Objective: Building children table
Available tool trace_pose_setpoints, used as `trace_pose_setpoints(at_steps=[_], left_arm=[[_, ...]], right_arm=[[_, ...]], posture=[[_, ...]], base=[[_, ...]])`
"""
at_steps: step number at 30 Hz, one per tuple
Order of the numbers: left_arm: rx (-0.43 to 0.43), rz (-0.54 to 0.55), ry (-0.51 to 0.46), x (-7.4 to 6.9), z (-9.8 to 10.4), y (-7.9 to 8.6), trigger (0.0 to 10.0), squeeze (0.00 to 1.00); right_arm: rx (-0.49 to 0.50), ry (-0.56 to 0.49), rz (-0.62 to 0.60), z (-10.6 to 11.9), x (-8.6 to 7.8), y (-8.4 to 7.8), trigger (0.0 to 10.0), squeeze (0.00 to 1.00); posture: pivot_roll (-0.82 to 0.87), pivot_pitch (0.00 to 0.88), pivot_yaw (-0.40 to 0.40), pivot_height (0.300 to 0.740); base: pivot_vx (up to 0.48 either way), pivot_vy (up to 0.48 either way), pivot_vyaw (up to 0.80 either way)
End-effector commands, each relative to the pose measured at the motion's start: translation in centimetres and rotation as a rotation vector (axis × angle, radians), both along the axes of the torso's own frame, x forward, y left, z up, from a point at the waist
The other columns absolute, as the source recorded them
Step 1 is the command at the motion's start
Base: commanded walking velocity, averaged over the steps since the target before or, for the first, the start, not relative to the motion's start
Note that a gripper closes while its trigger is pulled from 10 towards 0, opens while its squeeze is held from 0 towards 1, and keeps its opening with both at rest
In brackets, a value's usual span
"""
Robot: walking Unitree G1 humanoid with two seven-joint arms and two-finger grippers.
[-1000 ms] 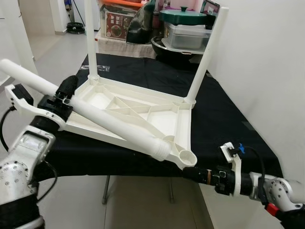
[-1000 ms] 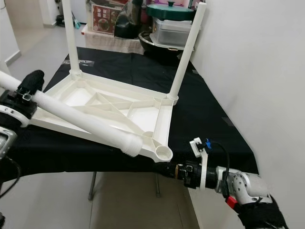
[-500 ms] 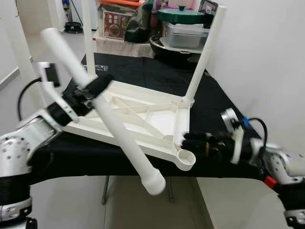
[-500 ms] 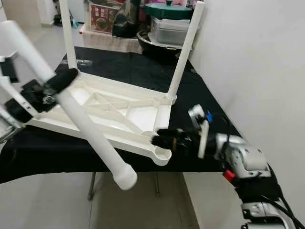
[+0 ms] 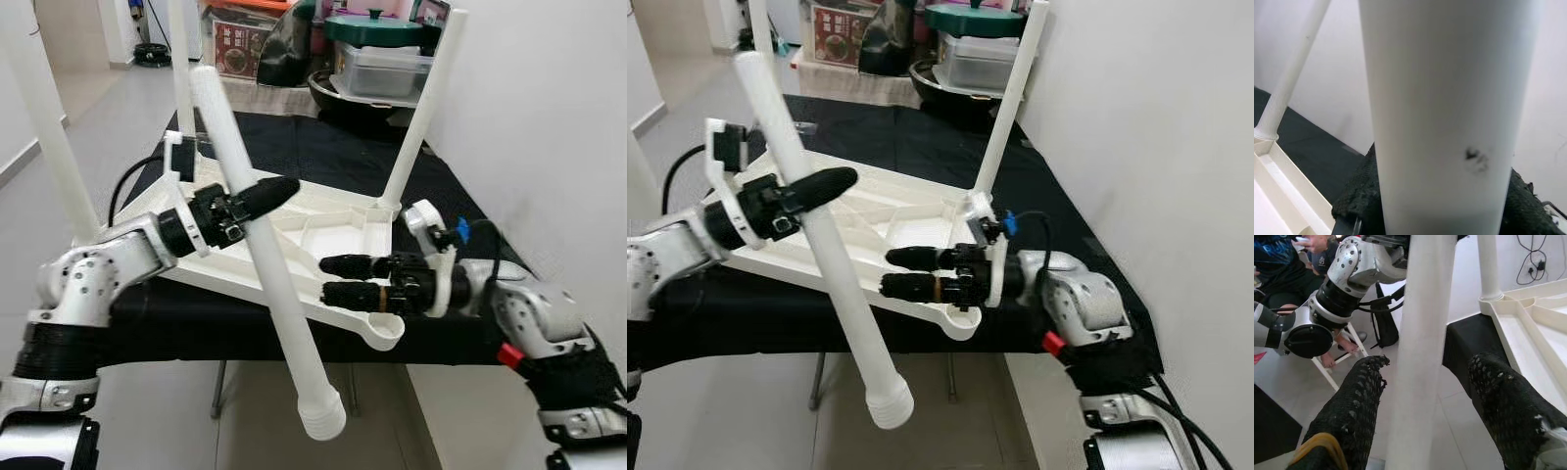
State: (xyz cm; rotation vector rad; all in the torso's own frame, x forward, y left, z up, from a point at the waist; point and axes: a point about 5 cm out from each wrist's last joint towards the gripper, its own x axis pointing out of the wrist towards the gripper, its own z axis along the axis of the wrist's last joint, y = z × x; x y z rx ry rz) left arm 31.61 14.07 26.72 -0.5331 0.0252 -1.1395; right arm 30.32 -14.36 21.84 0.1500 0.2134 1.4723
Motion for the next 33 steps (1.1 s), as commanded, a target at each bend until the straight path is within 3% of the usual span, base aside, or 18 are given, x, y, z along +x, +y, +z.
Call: trace_pose_setpoints(at_steps=[1, 8, 17, 26, 33], left_arm=[[0.006, -0.018, -0.033, 0.2, 0.4, -0.4, 10.0, 0.0], [0.02, -0.04, -0.072, 0.9, 0.7, -1.2, 10.0, 0.0], [0.022, -0.059, -0.094, 1.5, 0.9, -1.9, 10.0, 0.0], [0.032, -0.089, -0.112, 1.3, 0.9, -2.2, 10.0, 0.0], [0.031, -0.075, -0.121, 1.6, 1.0, -2.2, 10.0, 0.0]], right_arm=[[0.0, -0.005, 0.033, 0.5, -0.1, 0.4, 10.0, 0.0], [-0.044, -0.012, 0.099, -0.2, -0.5, 2.6, 10.0, 0.0], [-0.082, 0.002, 0.052, -1.1, 0.0, 4.2, 10.0, 0.0], [-0.087, 0.009, -0.02, -1.1, 1.2, 3.9, 10.0, 0.0], [-0.093, 0.007, 0.014, -1.1, 0.8, 4.3, 10.0, 0.0]], posture=[[0.1, 0.027, -0.091, 0.74], [0.09, 0.0, -0.084, 0.74], [0.09, 0.0, -0.08, 0.74], [0.09, 0.001, -0.086, 0.74], [0.09, 0.003, -0.083, 0.74]], base=[[0.0, 0.0, 0.0], [0.0, 0.0, 0.0], [0.0, 0.0, 0.0], [0.0, 0.0, 0.0], [0.0, 0.0, 0.0]])
